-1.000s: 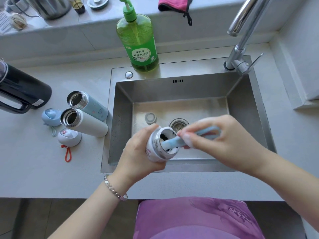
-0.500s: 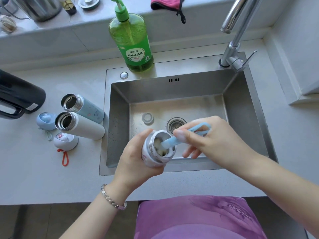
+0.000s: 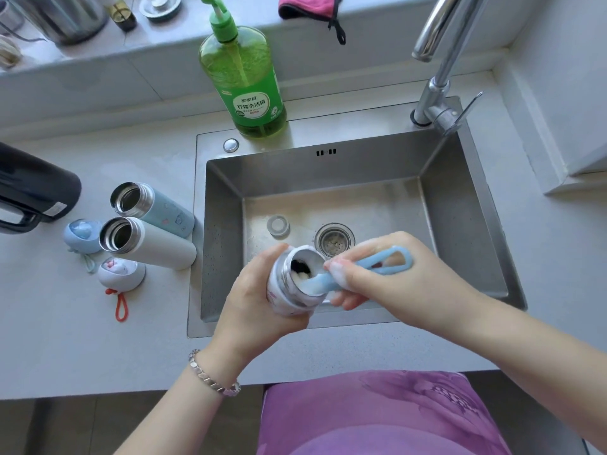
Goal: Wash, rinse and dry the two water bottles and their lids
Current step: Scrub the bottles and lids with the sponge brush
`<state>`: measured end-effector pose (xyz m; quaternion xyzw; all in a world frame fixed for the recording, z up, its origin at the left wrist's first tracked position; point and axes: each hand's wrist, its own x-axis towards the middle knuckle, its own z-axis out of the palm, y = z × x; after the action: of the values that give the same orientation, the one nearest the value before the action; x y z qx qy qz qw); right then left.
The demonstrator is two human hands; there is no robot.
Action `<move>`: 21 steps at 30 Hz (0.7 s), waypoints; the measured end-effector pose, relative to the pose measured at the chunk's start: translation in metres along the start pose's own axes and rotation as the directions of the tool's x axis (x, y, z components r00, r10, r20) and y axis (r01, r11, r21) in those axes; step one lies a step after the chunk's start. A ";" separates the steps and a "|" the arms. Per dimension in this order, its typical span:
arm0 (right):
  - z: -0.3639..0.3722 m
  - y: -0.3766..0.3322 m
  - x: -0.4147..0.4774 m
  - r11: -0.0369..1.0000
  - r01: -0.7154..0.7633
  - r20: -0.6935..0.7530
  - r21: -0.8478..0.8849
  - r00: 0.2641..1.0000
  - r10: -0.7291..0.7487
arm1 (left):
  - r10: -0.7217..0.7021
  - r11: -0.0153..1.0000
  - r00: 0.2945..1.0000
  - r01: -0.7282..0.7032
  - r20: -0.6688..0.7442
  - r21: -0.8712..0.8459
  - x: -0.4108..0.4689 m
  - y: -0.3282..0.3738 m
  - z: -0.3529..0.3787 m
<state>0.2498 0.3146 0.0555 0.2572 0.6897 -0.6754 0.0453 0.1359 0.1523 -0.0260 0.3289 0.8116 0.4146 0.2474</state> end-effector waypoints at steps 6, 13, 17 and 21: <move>-0.013 0.001 0.015 0.992 0.117 -0.023 0.042 0.993 -0.116 | 0.072 0.996 0.995 -0.068 0.074 -0.056 -0.003 0.008 -0.003; -0.007 0.004 0.013 0.968 0.227 0.100 -0.104 0.971 -0.217 | 0.129 0.984 0.990 -0.135 0.064 0.114 0.005 0.005 -0.008; -0.016 0.007 0.017 0.939 0.275 0.072 -0.205 0.961 -0.266 | 0.147 0.987 0.985 -0.153 0.095 0.053 0.002 0.004 -0.009; -0.002 0.007 0.013 0.928 0.292 0.138 -0.232 0.954 -0.266 | 0.143 0.987 0.989 -0.146 0.045 0.062 0.003 0.007 -0.008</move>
<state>0.2422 0.3199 0.0440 0.1130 0.7955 -0.5951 0.0167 0.1310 0.1532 -0.0166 0.4031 0.7936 0.3979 0.2223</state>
